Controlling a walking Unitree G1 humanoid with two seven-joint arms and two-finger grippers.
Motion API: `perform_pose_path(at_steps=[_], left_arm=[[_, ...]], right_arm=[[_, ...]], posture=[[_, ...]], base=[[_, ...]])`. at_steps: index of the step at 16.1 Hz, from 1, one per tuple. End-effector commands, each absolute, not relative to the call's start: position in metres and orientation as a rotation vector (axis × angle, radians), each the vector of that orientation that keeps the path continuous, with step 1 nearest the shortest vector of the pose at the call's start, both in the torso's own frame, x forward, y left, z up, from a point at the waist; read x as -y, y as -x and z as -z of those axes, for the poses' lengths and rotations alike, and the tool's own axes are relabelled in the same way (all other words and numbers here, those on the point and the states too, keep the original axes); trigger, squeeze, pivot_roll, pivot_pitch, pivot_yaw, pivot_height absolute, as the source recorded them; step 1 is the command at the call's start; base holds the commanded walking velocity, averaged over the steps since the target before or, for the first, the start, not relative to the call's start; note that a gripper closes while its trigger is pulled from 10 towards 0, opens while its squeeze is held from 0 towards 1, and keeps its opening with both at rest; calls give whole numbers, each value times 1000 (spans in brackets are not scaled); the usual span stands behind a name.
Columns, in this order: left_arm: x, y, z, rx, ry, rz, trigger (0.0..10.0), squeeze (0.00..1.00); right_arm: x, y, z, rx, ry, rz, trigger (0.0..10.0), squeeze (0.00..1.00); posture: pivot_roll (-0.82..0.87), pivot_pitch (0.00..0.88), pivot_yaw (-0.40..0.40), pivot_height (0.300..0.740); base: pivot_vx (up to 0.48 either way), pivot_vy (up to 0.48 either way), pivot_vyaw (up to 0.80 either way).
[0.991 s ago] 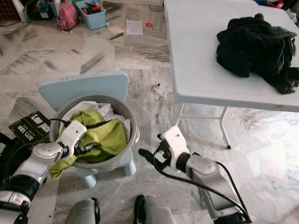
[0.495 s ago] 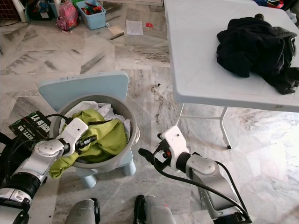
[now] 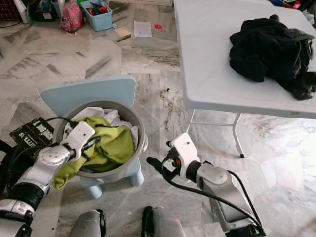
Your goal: Hang hanger
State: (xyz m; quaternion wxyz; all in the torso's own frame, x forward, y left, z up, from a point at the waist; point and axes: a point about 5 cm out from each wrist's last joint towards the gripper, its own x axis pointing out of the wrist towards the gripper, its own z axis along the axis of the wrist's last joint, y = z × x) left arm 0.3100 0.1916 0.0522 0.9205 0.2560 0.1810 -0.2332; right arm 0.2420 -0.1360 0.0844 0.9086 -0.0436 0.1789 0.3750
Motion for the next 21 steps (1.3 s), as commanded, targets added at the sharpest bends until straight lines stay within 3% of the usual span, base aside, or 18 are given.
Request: perform_pose_path(at_steps=[1,4,6,8,11,12,13,15,16,21], left_arm=[[-189,-307,-54,-324,-542,462,0,0],[-189,-309,-64,-215,-561,383,0,0],[-182,-311,-88,-4,-616,311,0,0],[-163,-307,-101,137,-748,425,0,0],[-159,-291,-82,41,-826,594,0,0],[-167,-279,-69,-47,-859,631,4078,0],[-169,-273,-63,-73,-884,659,10000,0],[-173,-261,-52,-140,-903,710,10000,0],[-173,-255,-48,-159,-907,747,10000,1000],[-166,-236,-33,-321,-905,934,10000,1000]], right_arm=[[142,-243,-84,-371,98,-742,10000,0],[144,-245,-83,-366,88,-718,10000,0],[145,-254,-85,-344,66,-668,10000,0],[145,-263,-88,-320,39,-627,10000,0],[148,-263,-86,-322,39,-619,10000,0],[149,-262,-85,-329,36,-615,10000,0],[148,-262,-84,-334,33,-617,10000,0],[147,-260,-82,-343,30,-626,10000,0],[146,-260,-81,-348,32,-634,10000,0],[149,-262,-81,-365,47,-646,10000,0]], posture=[[-105,147,-113,740],[-93,140,-116,740],[-75,129,-118,740],[-71,121,-117,740],[-70,115,-113,740],[-67,116,-110,740],[-67,116,-110,740],[-61,120,-112,740],[-60,122,-117,740],[-60,124,-128,740]], base=[[0,0,0],[0,0,0],[0,0,0],[0,0,0],[0,0,0],[0,0,0],[0,0,0],[0,0,0],[0,0,0],[0,0,0]])
